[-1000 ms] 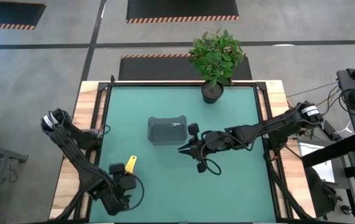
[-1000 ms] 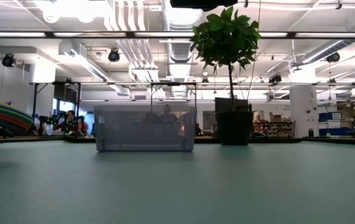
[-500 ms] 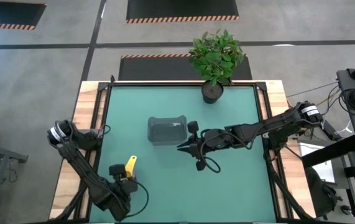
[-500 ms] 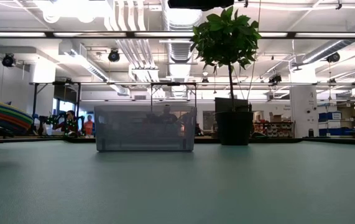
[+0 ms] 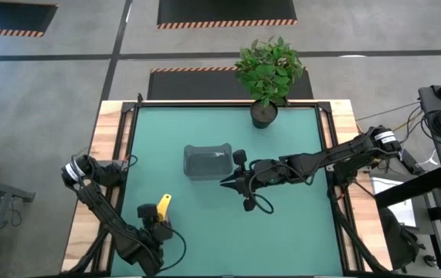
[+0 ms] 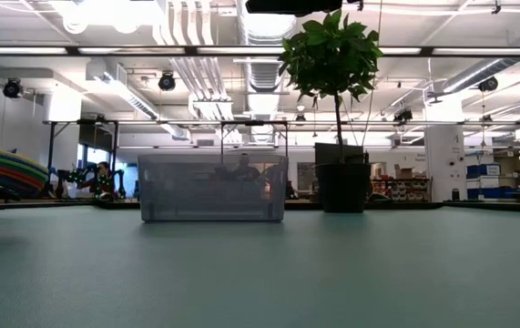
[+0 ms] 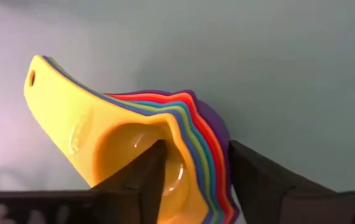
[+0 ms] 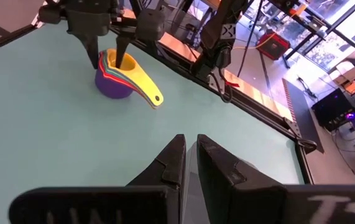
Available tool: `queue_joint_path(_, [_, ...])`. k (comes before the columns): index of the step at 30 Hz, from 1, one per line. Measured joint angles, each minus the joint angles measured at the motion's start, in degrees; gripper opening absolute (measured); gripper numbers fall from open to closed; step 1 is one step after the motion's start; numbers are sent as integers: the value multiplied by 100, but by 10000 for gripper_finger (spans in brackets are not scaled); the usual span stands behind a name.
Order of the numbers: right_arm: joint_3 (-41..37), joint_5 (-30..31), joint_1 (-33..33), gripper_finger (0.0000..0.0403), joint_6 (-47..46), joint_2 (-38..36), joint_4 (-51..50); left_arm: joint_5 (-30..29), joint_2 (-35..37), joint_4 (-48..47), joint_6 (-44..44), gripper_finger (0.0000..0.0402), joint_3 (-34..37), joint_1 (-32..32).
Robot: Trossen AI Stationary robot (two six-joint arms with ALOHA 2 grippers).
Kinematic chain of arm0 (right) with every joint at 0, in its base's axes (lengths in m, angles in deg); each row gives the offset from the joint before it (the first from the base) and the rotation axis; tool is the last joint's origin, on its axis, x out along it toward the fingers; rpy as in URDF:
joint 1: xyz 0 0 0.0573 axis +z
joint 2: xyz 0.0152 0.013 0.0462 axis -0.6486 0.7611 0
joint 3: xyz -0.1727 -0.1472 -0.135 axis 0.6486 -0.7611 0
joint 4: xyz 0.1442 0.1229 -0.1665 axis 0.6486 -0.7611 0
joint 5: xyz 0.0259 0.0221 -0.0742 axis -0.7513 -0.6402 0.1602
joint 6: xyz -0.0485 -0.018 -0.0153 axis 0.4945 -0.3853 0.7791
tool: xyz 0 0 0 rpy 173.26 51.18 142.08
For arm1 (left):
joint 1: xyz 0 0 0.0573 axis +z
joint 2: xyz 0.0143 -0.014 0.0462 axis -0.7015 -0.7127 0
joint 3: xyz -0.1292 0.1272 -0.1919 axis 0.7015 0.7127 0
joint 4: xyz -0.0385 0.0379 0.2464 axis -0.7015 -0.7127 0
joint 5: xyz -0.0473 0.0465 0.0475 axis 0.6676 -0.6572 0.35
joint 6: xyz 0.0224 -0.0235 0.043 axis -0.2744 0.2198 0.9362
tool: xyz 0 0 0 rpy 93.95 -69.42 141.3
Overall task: Nest measuring cups in basket
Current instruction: Put the nested measuring cups into the black bin
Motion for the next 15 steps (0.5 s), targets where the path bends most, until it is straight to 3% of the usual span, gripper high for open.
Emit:
queue_joint_path(7, [0, 0, 0, 28, 0, 0, 11, 83, 24, 20, 0, 73, 0, -2])
queue_joint_path(15, [0, 0, -1, 28, -1, 0, 11, -18, 233, 17, 6, 68, 33, -14])
